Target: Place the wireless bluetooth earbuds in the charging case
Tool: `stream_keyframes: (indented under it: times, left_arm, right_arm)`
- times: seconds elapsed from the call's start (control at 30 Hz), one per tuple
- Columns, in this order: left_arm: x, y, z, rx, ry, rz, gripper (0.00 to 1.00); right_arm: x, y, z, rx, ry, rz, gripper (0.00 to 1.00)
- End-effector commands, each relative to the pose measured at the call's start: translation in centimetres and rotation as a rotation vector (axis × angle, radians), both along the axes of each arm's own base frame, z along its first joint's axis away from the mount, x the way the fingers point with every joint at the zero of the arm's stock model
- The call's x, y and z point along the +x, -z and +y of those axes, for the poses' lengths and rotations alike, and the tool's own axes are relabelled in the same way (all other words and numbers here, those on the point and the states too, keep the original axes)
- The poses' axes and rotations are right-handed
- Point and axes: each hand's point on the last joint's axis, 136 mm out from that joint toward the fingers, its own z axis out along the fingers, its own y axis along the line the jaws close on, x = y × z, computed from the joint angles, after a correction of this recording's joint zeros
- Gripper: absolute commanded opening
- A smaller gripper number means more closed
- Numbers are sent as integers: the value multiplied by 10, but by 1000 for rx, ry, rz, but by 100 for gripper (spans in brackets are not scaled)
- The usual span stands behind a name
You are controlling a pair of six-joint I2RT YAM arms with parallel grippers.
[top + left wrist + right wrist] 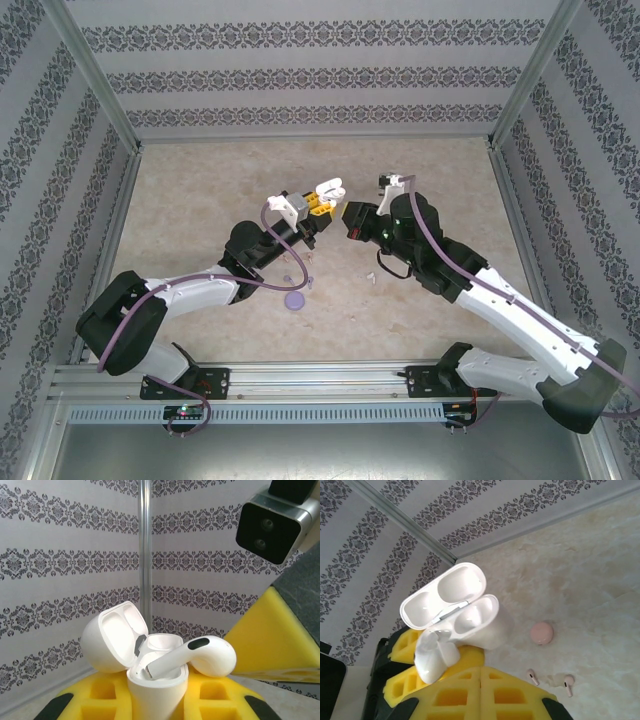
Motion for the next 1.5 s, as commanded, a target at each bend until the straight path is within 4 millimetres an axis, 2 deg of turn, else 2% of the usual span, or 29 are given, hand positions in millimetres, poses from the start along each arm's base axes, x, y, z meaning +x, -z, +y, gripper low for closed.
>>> stream_keyframes:
  times: [0.0, 0.3, 0.83, 1.2, 1.3, 1.47]
  left_arm:
    - [-6, -13, -2, -45, 18, -34, 0]
    - [-5, -12, -3, -46, 23, -27, 0]
    - [-7, -11, -4, -46, 36, -21, 0]
    - [-8, -10, -5, -44, 40, -18, 0]
    - [-7, -9, -2, -40, 25, -21, 0]
    - [-6, -4, 4, -9, -14, -35, 0]
  right_arm:
    - [-1, -21, 10, 43, -24, -31, 0]
    - [3, -26, 18, 45, -35, -38, 0]
    - [15, -31, 15, 36, -1, -53, 0]
    - [24, -23, 13, 24, 11, -33, 0]
    - [18, -29, 7, 40, 14, -48, 0]
    - [-1, -34, -17, 34, 36, -59, 0]
